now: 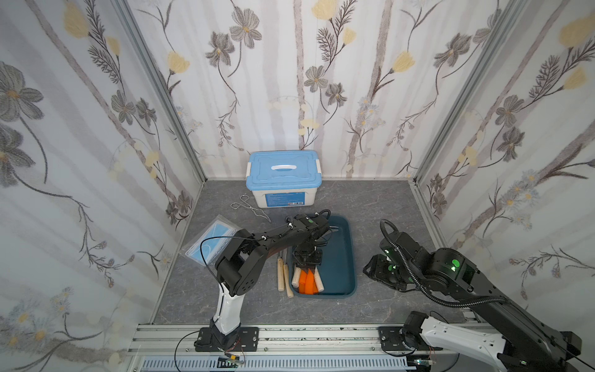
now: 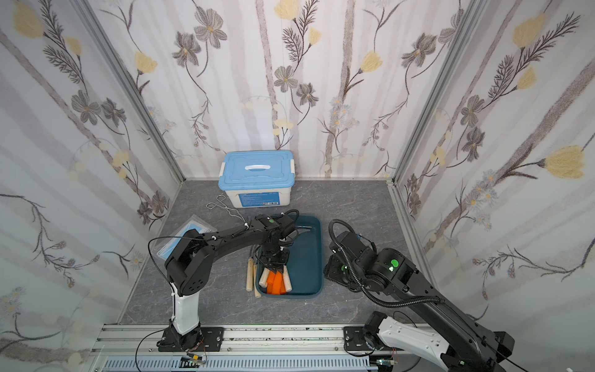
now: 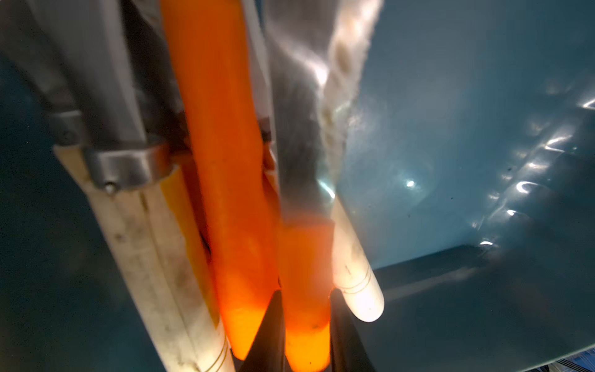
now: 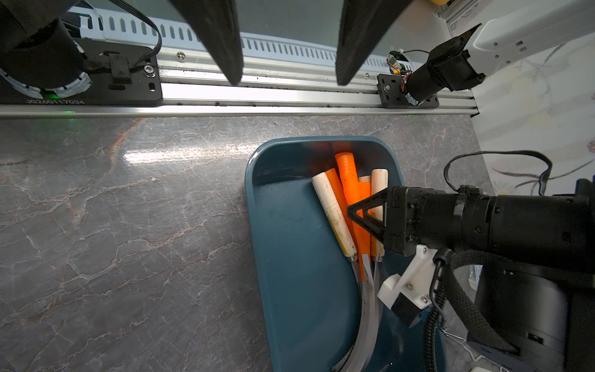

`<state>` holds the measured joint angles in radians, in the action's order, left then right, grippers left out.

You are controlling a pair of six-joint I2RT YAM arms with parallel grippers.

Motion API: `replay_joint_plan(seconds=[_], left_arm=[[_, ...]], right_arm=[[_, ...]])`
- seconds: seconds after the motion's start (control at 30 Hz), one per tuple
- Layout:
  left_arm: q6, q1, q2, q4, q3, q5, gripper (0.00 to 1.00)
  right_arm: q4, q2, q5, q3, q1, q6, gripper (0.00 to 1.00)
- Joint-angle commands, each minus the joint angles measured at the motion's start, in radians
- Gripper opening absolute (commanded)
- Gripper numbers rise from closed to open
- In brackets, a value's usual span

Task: Put small sickles into storage boxes
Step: Place the sickle in the storage box.

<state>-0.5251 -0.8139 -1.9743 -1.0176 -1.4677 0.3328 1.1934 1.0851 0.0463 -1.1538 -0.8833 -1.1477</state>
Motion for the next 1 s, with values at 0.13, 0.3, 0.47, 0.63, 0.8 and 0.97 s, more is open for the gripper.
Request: replay_joint_plan(seconds=[0.13,0.3,0.47,0.63,0.8,0.97], left_arm=[[-0.001,-0.001,-0.008,-0.019,-0.017,-0.013,0.04],[0.002,-0.002,-0.008,-0.019,-0.032,-0.012,0.14],[0.004,-0.001,-0.008,-0.021,-0.045,-0.011,0.19],[0.005,-0.003,-0.008,-0.021,-0.045,-0.011,0.23],[0.004,-0.002,-0.004,-0.02,-0.035,-0.011,0.25],[0.007,-0.002,-0.003,-0.018,-0.031,-0.011,0.27]], right_arm=[[-0.004,-0.013,0.009,0.011,0.0,-0.009,0.49],[-0.004,-0.017,0.009,0.014,0.001,-0.009,0.49],[-0.002,-0.016,0.007,0.016,0.001,-0.01,0.49],[-0.003,-0.019,0.007,0.017,0.003,-0.011,0.5],[-0.007,-0.024,0.006,0.026,0.003,-0.012,0.5],[-0.012,-0.027,0.003,0.034,0.003,-0.015,0.5]])
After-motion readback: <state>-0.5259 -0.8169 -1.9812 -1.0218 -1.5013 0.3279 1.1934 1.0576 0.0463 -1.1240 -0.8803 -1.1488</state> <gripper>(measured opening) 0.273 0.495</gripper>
